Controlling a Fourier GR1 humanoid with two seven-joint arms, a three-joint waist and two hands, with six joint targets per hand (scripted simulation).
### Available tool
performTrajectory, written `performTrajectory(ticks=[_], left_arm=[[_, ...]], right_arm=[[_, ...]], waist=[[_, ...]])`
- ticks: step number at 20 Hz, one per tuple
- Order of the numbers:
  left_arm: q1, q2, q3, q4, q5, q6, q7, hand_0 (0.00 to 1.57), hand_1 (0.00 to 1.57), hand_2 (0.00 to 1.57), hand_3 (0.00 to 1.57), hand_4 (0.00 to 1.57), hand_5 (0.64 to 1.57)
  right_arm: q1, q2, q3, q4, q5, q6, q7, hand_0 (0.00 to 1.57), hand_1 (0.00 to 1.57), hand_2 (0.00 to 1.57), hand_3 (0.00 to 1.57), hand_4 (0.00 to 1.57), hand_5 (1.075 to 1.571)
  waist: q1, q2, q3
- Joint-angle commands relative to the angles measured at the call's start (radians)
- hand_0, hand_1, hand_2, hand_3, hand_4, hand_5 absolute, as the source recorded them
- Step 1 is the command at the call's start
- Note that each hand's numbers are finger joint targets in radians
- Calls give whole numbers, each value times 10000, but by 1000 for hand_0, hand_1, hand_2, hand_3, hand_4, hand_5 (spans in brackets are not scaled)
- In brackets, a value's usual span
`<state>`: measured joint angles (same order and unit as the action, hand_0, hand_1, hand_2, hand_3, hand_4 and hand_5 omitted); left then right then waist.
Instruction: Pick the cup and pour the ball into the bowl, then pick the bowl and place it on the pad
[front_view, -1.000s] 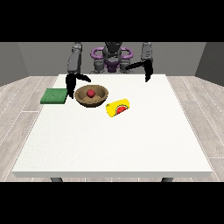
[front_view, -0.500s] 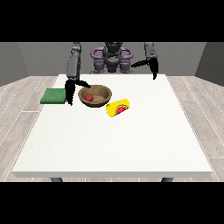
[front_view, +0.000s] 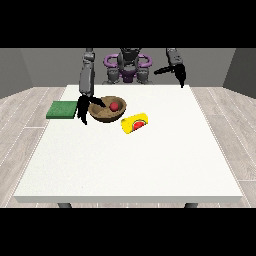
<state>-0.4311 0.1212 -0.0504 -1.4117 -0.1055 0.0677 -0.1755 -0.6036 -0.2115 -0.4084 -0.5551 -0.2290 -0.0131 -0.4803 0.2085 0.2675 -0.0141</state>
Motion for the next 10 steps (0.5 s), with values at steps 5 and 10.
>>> performTrajectory(ticks=[5, 10], left_arm=[[-254, 78, -249, -304, 212, -597, 105, 0, 0, 0, 0, 597, 1544], [10, 0, -67, 505, 440, -755, 110, 0, 0, 0, 0, 898, 1466]], right_arm=[[825, -835, 1147, 980, 2285, -3438, 1106, 1571, 1571, 1571, 1514, 936, 1549], [322, -674, 1817, 829, 2937, -4439, 3083, 1571, 1571, 1571, 1256, 898, 1566]], waist=[[1114, 411, 91], [888, -930, 97]])
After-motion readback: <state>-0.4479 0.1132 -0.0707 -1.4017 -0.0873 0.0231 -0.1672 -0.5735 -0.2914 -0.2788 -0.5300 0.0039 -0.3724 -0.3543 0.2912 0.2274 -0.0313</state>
